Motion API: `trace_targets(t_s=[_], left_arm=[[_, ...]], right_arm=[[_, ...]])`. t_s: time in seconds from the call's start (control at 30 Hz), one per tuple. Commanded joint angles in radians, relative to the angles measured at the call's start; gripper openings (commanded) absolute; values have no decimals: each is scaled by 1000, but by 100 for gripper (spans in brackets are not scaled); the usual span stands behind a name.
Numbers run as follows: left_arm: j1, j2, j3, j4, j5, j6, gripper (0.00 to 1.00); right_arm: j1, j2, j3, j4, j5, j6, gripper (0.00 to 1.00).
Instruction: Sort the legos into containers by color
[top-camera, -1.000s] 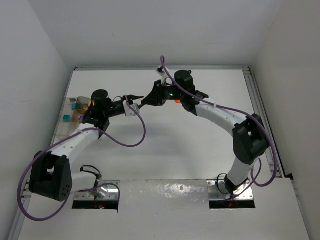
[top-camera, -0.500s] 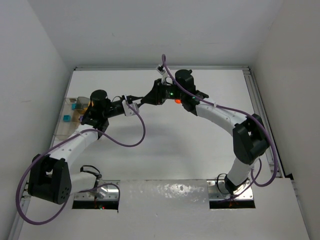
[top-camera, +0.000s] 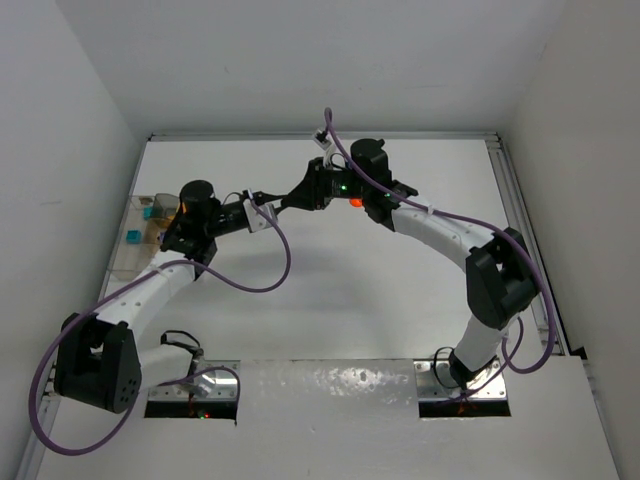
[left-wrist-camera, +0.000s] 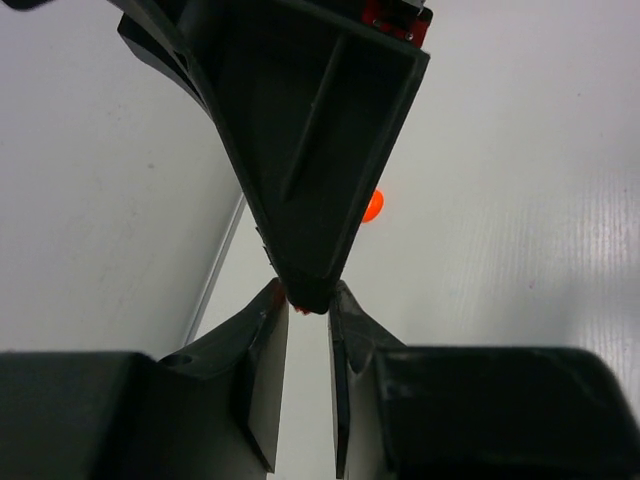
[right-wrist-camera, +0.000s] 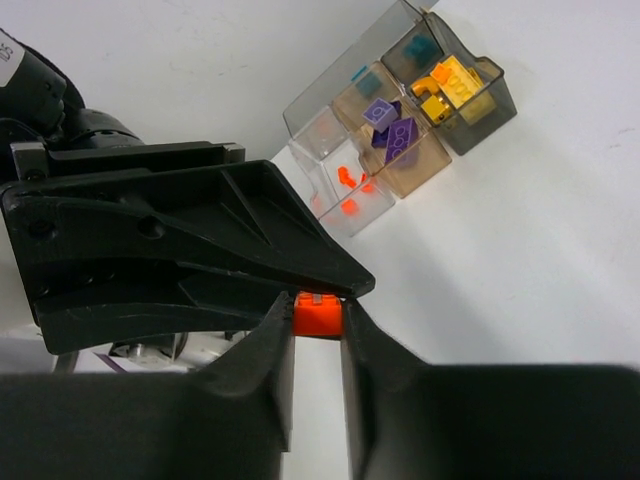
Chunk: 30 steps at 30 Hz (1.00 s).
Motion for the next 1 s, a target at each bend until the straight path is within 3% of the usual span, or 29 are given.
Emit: trace_targets(t_s=[0.0, 0.1, 0.2, 0.37, 0.63, 0.7, 0.73, 0.77, 0.83, 0.87, 0.9, 0.97], left_arm=[[-10, -33, 15, 50, -3, -61, 0], [-8, -22, 10, 24, -16, -100, 0], [-8, -5, -4, 7, -35, -142, 0], [-10, 51, -5, -51, -59, -146, 0], [48, 87, -16, -228, -147, 1, 0], [106, 81, 12, -368, -127, 72, 0], [193, 70, 27, -437, -81, 116, 0], [244, 64, 71, -511, -55, 246, 0], [409, 61, 127, -817, -23, 447, 0], [463, 62, 175, -911, -27, 639, 0], [513, 67, 199, -1073, -53, 719, 0], [628, 70, 230, -1168, -104, 836, 0]], right_arm=[[-9, -9, 16, -43, -4, -30, 28], [-23, -9, 5, -59, 7, -21, 47], [-33, -4, -7, -63, 18, -9, 54], [-40, 14, -24, -86, 18, -9, 55], [-76, -18, -39, -109, 7, -33, 74], [-83, -29, -36, -141, 31, -65, 76], [-86, -33, -33, -181, 38, -81, 76], [-86, -41, -30, -204, 48, -120, 77], [-86, -50, -35, -247, 56, -154, 77], [-86, -58, -39, -261, 61, -182, 77], [-86, -61, -42, -279, 68, -193, 77], [-86, -61, -44, -303, 76, -222, 77]])
